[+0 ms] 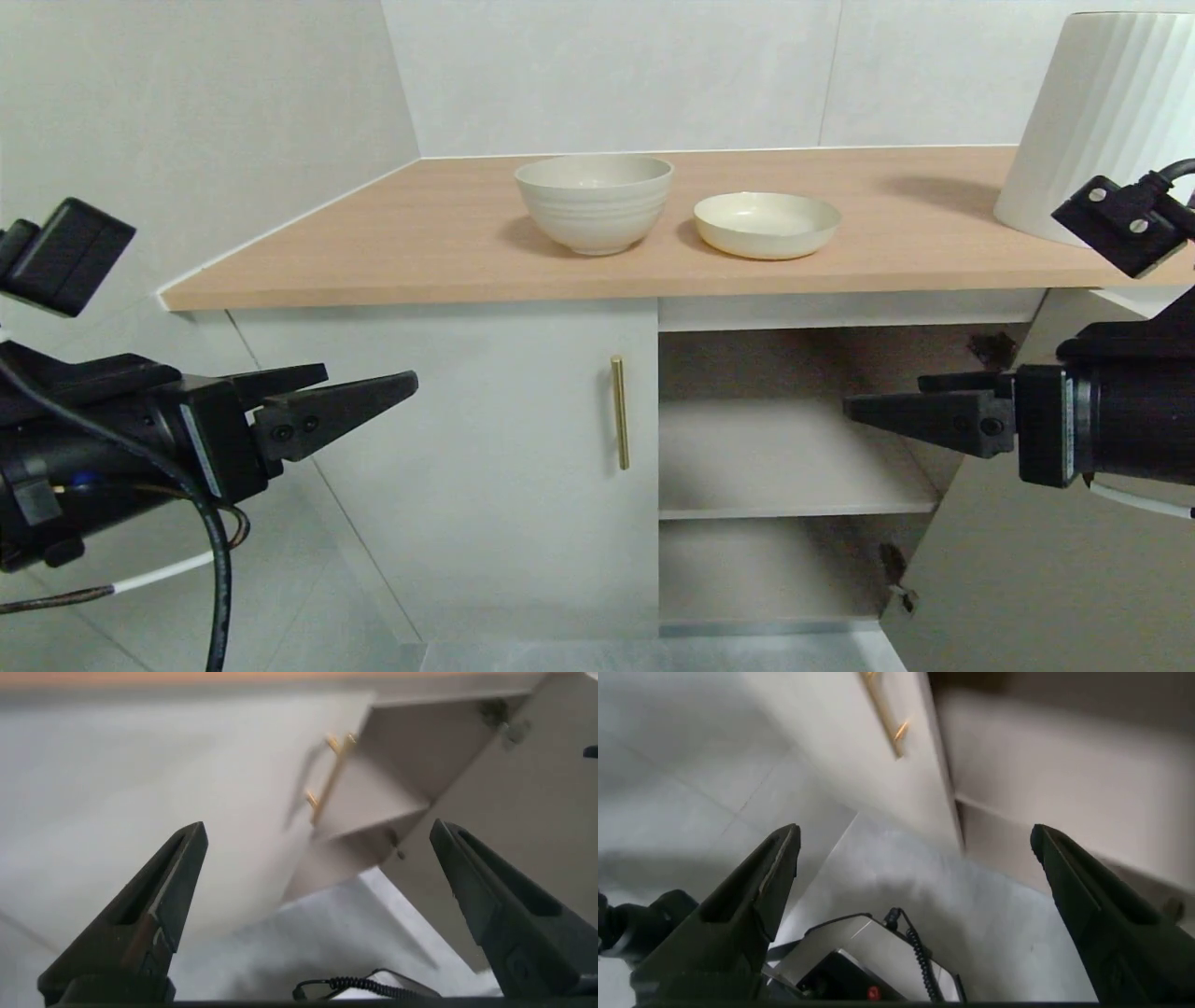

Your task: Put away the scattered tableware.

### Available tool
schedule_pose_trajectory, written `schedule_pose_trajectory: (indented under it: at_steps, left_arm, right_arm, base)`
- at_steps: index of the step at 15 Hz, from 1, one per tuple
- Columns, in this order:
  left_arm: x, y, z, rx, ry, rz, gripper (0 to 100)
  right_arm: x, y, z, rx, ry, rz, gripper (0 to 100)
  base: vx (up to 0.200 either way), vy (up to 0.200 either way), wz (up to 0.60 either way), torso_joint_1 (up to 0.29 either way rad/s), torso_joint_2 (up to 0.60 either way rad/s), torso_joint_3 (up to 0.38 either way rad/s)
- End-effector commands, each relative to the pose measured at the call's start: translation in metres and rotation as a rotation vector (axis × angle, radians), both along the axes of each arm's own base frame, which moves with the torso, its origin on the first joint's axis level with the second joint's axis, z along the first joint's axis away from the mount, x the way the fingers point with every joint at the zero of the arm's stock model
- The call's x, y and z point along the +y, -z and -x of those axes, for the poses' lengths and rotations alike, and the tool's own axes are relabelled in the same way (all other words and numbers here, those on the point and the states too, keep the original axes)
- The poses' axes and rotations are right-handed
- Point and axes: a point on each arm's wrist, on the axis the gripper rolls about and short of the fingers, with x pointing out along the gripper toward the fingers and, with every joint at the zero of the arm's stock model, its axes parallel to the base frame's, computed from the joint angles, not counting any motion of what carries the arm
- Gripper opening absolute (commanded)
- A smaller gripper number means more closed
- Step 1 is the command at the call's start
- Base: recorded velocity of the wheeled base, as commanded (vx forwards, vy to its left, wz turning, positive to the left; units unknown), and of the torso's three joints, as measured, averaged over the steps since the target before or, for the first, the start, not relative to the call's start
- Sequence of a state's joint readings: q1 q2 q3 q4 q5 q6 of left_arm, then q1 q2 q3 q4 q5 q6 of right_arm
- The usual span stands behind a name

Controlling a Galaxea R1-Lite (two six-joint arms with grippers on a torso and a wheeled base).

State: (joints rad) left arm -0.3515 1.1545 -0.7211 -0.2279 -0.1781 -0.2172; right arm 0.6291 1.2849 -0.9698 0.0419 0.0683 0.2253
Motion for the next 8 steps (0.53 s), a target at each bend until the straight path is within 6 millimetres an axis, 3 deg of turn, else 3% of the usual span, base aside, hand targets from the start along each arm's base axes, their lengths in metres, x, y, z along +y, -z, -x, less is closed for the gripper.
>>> schedule_pose_trajectory:
  at_steps: [1,8]
  left_arm:
    - [-0.0005,0.0006,-0.0008,0.003,0.001,-0.001,100]
    - [-0.0002,0.0006,-0.0005,0.003,0.001,0.002,100]
  right_arm:
    - [-0.0027,0.0038,0.0036,-0.001,-0.001,0.005,100]
    - [-0.0028,0.0047,0.003,-0.012,0.004,0.003,100]
  base:
    - [0.2,0.0,0.0,-0.002,0.0,-0.007]
    - [0.0,0.0,0.0,0.0,0.0,0.0]
